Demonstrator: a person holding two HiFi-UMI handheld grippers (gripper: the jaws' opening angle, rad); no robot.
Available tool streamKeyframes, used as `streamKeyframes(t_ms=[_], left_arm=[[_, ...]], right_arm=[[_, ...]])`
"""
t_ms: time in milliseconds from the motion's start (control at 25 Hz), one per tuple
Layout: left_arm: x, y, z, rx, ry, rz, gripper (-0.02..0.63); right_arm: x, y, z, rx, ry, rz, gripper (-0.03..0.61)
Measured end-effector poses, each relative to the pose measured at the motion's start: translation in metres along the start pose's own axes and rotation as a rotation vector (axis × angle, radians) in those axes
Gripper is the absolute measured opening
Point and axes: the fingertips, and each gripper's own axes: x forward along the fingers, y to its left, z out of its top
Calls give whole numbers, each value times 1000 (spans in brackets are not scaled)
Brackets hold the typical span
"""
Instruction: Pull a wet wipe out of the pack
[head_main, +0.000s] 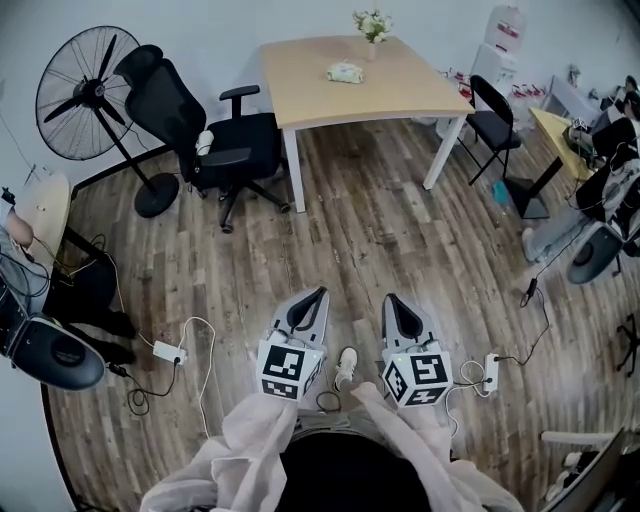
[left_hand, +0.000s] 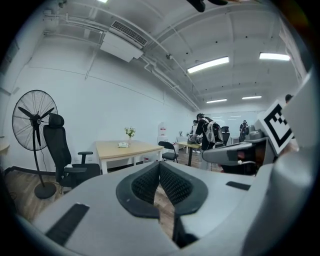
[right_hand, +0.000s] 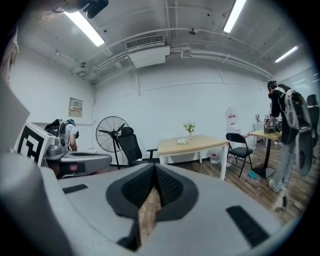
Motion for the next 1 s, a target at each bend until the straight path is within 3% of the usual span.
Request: streamKeyframes(t_ms=[600,1000], left_arm=[[124,52,27,-17,-26,90,12],[164,68,20,-14,-15,119,12]], right_arm=[[126,-70,37,-59,17,84,10],[165,-98,31,-44,40,94,11]])
